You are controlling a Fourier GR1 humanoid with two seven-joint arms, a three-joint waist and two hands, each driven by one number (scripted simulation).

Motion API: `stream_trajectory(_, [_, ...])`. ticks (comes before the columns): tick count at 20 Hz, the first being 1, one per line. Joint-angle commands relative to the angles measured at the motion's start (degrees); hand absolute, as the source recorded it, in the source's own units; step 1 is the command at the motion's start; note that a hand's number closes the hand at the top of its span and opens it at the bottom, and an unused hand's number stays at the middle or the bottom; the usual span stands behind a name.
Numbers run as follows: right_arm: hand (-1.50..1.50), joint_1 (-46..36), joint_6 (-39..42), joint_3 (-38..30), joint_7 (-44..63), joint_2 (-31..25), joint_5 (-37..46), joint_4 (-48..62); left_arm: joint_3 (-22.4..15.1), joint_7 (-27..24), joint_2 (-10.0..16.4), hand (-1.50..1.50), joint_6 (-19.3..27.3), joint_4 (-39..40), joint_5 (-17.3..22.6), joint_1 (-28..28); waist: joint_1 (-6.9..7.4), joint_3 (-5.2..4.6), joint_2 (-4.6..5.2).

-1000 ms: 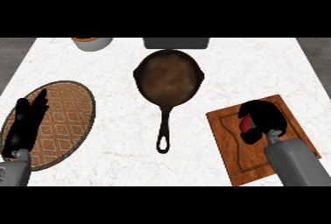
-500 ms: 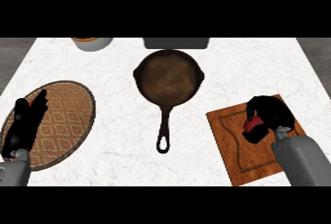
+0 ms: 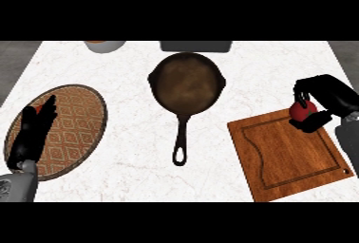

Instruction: Pick the tomato from the cutting board and place it in the pan

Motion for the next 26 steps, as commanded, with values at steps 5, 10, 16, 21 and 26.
stream_trajectory(5, [1.50, -9.1, -5.2, -8.4, -18.7, -0.2, -9.4, 7.1, 1.0, -0.1, 1.1, 0.00, -1.4, 0.6, 0.6, 0.0, -0.22, -0.08, -0.18])
stream_trajectory(10, [1.50, -13.8, -6.2, -6.2, -14.3, 7.2, -7.3, 9.9, 1.5, -2.3, 0.1, 0.00, -0.5, 3.3, -0.7, -0.5, -0.92, -0.16, -0.44])
stream_trajectory(16, [1.50, -22.6, -6.3, -5.9, -4.2, 16.9, -7.6, 15.5, 2.1, -0.1, 1.5, 0.00, -2.0, 3.6, -0.2, -2.9, -0.37, -0.17, -0.27])
stream_trajectory(21, [1.50, -27.6, -9.9, -7.7, -3.5, 23.1, -8.5, 25.7, 1.0, 0.0, -0.4, 0.00, -0.6, 0.7, -1.0, -1.0, 0.76, -0.13, 0.08])
stream_trajectory(26, [1.50, -34.0, -12.9, -10.9, -4.4, 23.7, -9.0, 36.6, 1.7, -0.5, 0.5, 0.00, -2.3, 3.5, -0.3, -4.0, 1.24, -0.14, 0.70])
